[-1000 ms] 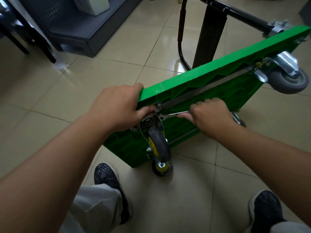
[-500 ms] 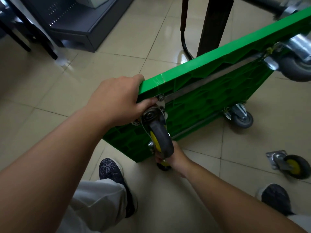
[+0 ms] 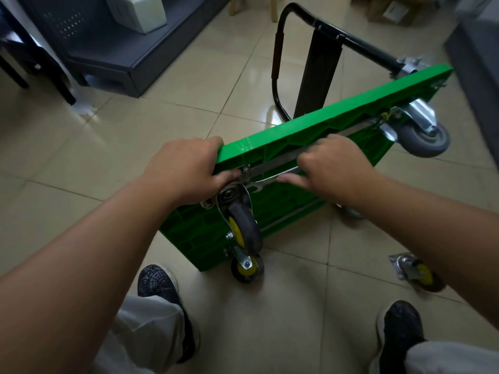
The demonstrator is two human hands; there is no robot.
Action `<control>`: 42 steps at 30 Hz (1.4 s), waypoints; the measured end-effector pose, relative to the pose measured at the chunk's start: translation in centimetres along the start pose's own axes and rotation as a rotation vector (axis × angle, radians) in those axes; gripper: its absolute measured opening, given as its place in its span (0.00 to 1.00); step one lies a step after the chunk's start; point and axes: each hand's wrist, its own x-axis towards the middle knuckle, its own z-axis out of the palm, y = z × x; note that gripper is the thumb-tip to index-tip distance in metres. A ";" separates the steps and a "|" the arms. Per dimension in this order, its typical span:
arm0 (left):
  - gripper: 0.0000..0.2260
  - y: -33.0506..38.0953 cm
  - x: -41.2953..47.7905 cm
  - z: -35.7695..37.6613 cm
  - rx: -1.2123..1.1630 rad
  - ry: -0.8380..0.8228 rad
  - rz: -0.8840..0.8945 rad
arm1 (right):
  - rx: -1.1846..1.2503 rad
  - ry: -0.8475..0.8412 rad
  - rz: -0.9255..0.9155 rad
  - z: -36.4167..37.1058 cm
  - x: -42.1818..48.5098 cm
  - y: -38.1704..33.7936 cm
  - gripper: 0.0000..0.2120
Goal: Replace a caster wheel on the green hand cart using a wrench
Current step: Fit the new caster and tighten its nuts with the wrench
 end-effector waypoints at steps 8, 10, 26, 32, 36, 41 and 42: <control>0.21 0.2 0.0 -0.2 -0.008 -0.029 -0.008 | -0.094 0.046 -0.086 -0.9 1.7 -1.2 0.32; 0.21 0.2 0.0 -0.2 -0.011 -0.030 -0.010 | -0.104 0.067 -0.062 -0.2 1.4 -1.5 0.32; 0.21 0.5 -0.4 0.0 0.023 0.018 -0.011 | 0.843 -0.061 0.409 10.9 -1.0 -9.1 0.33; 0.21 0.6 -0.5 0.0 0.027 0.016 -0.005 | 1.929 -0.291 0.691 9.9 -0.2 -19.6 0.12; 0.21 0.5 -0.4 0.0 0.020 0.005 -0.012 | 1.887 -0.411 0.633 9.3 -2.0 -21.9 0.10; 0.21 0.5 -0.4 0.0 0.022 -0.006 -0.010 | 1.195 -0.469 0.319 10.7 -6.1 -18.8 0.31; 0.21 0.4 -0.4 0.0 0.021 -0.006 -0.011 | 1.016 -0.488 0.254 10.5 -6.5 -17.2 0.33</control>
